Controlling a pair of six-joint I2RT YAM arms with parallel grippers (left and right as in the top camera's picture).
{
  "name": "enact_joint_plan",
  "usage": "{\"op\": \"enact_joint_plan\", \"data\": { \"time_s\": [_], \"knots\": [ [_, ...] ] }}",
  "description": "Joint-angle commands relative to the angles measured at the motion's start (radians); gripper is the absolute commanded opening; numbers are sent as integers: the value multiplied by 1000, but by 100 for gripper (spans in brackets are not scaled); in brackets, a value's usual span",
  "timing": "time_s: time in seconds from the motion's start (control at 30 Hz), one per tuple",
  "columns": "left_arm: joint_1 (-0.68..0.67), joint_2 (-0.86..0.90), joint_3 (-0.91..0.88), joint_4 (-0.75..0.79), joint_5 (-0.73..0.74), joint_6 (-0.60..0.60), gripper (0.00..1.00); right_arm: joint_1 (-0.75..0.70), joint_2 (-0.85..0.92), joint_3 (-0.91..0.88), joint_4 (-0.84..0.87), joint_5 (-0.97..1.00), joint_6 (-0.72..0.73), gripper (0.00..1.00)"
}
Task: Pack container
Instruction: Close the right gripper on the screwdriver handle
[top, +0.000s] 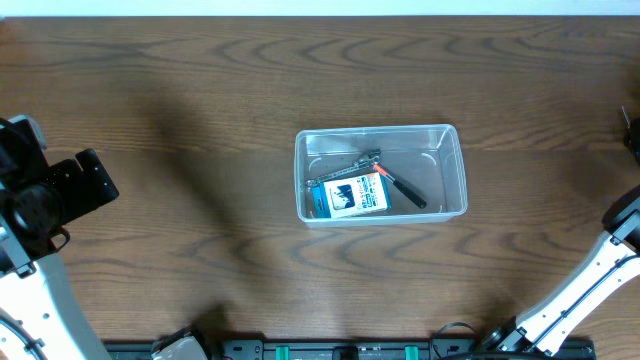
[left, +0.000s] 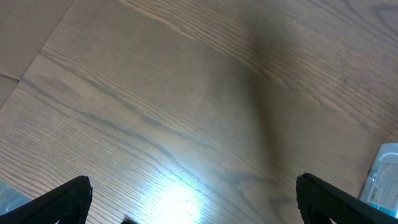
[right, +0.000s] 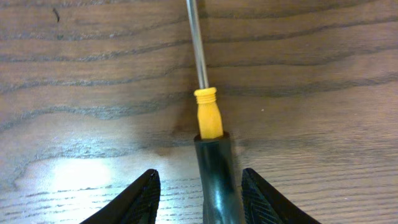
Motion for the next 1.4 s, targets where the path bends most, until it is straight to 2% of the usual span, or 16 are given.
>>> {"op": "enact_joint_plan", "data": {
  "time_s": [0.0,1.37],
  "knots": [
    [5,2,11,0,7,-13,98,-12,8,2,-10,-23,-51,47],
    [5,2,11,0,7,-12,98,-27,12,-26,-28,-76,-53,49]
  ]
}}
